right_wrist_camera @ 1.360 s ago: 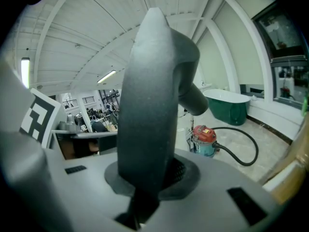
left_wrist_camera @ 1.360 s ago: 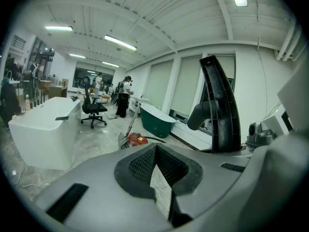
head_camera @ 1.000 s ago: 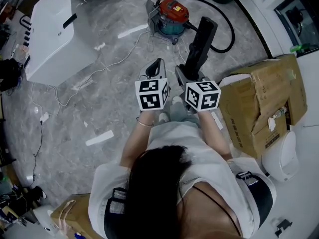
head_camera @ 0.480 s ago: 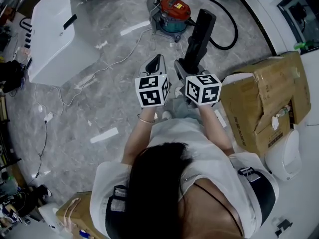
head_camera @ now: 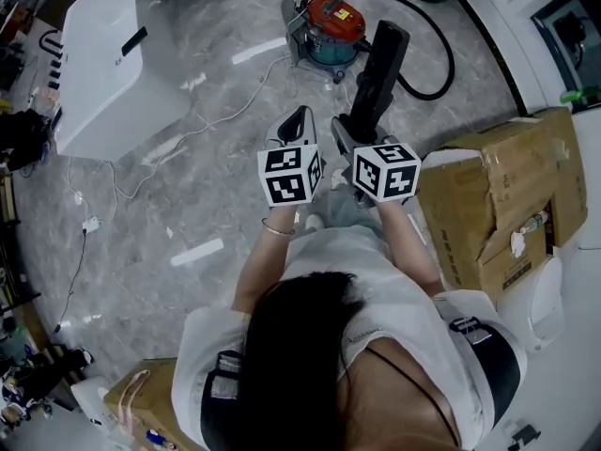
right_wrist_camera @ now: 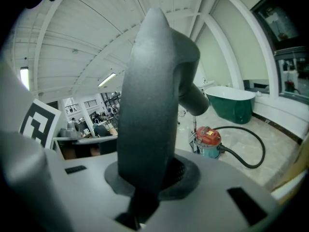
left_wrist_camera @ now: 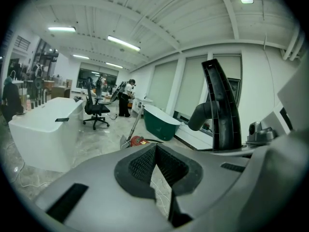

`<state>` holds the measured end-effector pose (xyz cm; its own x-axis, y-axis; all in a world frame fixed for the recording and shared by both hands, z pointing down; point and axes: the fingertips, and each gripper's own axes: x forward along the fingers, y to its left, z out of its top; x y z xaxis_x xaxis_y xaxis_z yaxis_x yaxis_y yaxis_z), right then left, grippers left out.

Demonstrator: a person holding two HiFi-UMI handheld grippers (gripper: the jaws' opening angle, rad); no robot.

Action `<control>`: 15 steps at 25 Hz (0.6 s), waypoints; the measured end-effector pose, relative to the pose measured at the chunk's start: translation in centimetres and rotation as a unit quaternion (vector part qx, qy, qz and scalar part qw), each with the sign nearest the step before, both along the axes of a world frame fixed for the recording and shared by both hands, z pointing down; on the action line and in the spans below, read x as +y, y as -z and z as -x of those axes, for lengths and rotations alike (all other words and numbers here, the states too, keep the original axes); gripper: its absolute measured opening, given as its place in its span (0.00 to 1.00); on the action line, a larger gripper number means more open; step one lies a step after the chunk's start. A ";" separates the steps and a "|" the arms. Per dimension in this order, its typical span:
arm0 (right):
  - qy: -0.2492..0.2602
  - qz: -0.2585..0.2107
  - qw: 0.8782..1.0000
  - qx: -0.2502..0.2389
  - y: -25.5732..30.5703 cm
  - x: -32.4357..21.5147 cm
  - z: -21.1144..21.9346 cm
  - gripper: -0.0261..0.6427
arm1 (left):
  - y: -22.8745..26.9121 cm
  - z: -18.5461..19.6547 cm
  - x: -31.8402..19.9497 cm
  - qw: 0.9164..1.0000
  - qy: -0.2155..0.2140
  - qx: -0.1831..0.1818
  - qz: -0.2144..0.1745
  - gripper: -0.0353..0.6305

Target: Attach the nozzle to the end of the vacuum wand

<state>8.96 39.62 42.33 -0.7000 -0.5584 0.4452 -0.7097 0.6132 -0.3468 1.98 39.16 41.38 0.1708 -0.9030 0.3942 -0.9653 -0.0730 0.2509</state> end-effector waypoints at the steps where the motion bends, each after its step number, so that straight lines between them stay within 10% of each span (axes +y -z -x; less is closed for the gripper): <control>1: 0.001 0.000 1.000 0.000 0.0 -0.3 0.0 0.13 | 0.0 -0.1 -0.3 1.000 -0.001 -0.001 -0.001 0.06; 15: 0.021 0.001 1.000 -0.004 0.0 -5.8 -0.2 0.13 | -0.2 -0.7 -5.5 1.000 0.009 -0.006 0.004 0.06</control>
<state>9.12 33.86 42.36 -0.7265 -0.5277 0.4402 -0.6805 0.6412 -0.3545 2.66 33.68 41.60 0.1499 -0.9026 0.4036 -0.9692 -0.0535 0.2404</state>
